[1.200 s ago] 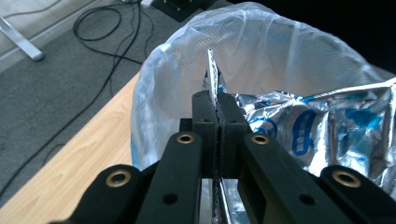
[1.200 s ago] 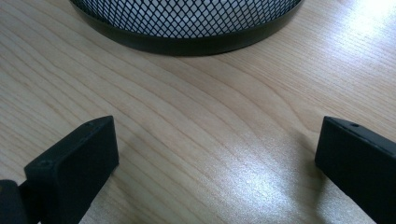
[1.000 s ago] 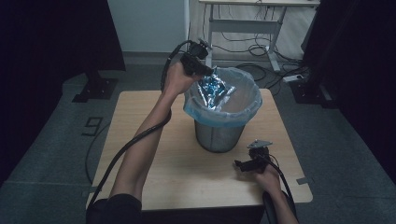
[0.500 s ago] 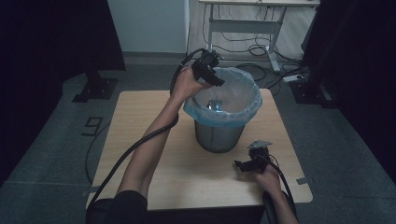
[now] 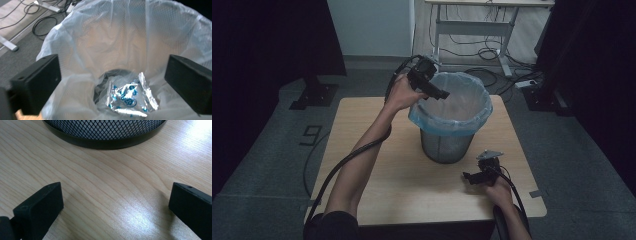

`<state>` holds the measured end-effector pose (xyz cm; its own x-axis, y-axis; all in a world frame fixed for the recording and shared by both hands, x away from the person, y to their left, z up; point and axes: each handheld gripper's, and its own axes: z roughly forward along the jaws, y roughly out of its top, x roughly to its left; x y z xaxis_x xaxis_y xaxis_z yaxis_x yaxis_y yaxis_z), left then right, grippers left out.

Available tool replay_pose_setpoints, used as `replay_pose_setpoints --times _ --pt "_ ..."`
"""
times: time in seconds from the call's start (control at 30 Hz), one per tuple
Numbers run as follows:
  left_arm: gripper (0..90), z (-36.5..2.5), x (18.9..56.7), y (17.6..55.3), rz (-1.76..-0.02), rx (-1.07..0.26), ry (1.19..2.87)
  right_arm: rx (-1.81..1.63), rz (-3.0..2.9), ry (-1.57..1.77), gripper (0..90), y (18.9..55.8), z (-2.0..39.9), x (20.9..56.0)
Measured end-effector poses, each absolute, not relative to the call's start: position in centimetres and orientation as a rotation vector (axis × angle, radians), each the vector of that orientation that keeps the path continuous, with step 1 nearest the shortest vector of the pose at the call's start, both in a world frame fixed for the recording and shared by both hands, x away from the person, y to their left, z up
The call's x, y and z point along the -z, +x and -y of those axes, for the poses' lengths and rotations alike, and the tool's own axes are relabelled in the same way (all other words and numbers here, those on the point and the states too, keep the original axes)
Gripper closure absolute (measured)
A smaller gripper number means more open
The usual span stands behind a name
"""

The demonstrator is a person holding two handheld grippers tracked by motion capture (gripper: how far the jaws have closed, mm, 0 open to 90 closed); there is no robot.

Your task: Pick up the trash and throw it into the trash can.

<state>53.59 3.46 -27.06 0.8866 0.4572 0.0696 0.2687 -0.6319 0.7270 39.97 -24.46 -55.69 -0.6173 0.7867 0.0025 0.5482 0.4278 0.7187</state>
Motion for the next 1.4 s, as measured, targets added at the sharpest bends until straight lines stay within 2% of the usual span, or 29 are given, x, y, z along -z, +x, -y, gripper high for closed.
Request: replay_pose_setpoints --times 0.47,1.4 --pt "0.0 -7.2 27.6 51.8 -0.508 -0.3 2.253 -0.999 -2.352 1.145 0.0 39.9 24.4 55.7" --pt "0.0 -13.6 29.6 49.3 -0.553 -0.351 2.215 -1.003 -2.351 1.148 0.0 39.9 24.4 55.7"
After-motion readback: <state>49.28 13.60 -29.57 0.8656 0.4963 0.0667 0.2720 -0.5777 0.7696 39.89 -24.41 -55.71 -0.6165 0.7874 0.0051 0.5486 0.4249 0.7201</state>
